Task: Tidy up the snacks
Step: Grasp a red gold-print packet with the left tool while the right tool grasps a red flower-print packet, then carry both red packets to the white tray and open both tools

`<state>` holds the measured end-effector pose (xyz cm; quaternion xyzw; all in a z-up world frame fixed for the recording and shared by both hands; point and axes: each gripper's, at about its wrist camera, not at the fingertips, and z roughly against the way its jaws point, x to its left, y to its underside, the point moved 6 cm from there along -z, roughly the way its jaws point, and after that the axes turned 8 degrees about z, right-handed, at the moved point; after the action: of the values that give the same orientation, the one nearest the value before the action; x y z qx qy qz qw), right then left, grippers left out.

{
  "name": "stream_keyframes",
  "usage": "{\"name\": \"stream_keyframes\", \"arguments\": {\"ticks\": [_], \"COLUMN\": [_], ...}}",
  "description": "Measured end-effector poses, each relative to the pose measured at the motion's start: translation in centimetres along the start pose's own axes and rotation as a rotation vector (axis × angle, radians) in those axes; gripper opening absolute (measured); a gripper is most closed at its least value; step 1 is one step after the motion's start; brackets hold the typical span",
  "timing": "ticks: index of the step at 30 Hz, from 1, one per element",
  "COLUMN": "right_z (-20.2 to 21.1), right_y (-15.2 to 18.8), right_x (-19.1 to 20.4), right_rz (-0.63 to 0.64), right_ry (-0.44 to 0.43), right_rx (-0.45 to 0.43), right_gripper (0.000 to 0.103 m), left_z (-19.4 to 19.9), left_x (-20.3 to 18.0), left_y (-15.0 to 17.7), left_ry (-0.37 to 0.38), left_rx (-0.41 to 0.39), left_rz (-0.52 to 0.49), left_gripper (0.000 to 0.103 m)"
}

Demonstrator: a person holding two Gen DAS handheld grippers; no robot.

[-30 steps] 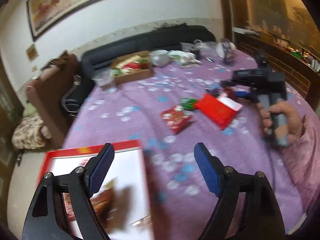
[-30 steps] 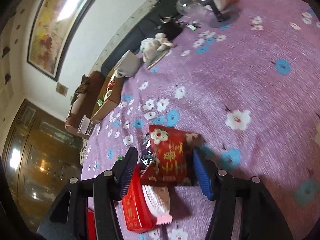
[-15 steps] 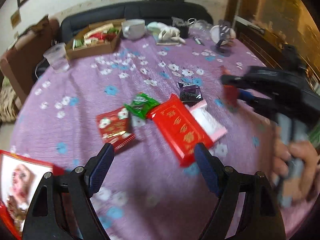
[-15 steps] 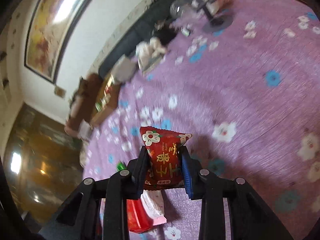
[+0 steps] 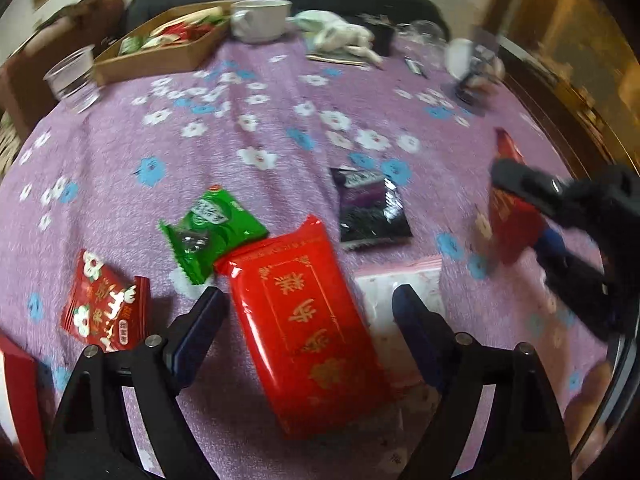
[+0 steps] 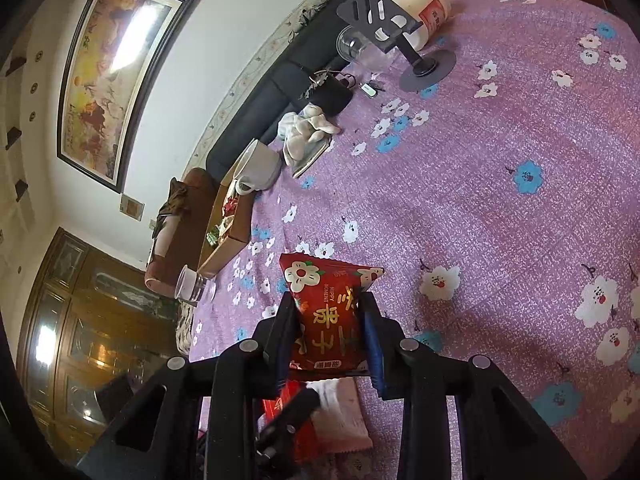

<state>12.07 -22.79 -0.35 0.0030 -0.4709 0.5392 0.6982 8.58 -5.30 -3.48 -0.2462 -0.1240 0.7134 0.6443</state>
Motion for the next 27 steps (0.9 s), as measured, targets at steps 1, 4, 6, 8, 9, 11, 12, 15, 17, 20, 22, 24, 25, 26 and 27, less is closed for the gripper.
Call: {"name": "stream_keyframes", "arguments": {"ticks": [1,4,6,8,9,11,12,15,17,20,22,24,25,26,27], "right_z": [0.1,0.1,0.1,0.1,0.1,0.0,0.0,0.0,-0.1,-0.3,-0.6,-0.7,-0.7,-0.7,-0.7], "right_y": [0.0,0.1,0.2,0.2,0.2,0.3,0.5,0.5,0.4,0.5,0.8,0.9,0.9,0.8,0.7], "right_x": [-0.1,-0.2,-0.2,-0.1,0.0,0.2,0.2,0.0,0.0,0.3,0.5,0.5,0.5,0.4,0.3], "right_rz": [-0.003,-0.004,0.001,0.010,0.016,0.023,0.022,0.017,0.017,0.029,0.042,0.045,0.045,0.045,0.043], "right_ry": [0.002,0.010,0.015,0.021,0.025,0.030,0.031,0.034,0.033,0.035,0.041,0.043,0.045,0.048,0.051], "right_rx": [-0.001,-0.001,-0.002,-0.004,-0.005,0.000,0.004,0.005,0.005,0.011,0.018,0.022,0.022,0.019,0.017], "right_gripper": [0.032,0.032,0.032,0.032,0.032,0.032,0.032,0.032,0.032,0.032,0.032,0.032,0.032,0.032,0.032], "left_z": [0.0,0.6,1.1,1.8,2.2,2.9,3.6,5.0,5.8,5.5,4.7,4.5,4.6,4.9,5.3], "left_x": [0.2,0.7,1.2,1.9,2.0,2.2,2.5,3.2,3.8,4.1,4.4,4.4,4.3,4.3,4.1], "left_y": [0.0,0.7,1.1,1.9,2.3,3.4,4.4,6.7,7.9,7.5,6.8,6.6,6.7,6.9,7.1], "left_ry": [0.006,-0.048,-0.034,-0.006,-0.006,0.002,0.011,0.023,0.011,-0.013,-0.047,-0.026,-0.017,-0.006,0.012], "left_rx": [-0.001,-0.020,-0.031,-0.017,-0.018,-0.020,-0.016,0.003,0.017,0.030,0.021,0.004,-0.005,-0.015,-0.029], "left_rz": [-0.009,-0.140,-0.192,-0.200,-0.219,-0.244,-0.261,-0.279,-0.271,-0.233,-0.219,-0.216,-0.223,-0.233,-0.247], "left_gripper": [0.083,0.050,0.045,0.044,0.044,0.044,0.044,0.044,0.045,0.066,0.081,0.081,0.075,0.060,0.046]}}
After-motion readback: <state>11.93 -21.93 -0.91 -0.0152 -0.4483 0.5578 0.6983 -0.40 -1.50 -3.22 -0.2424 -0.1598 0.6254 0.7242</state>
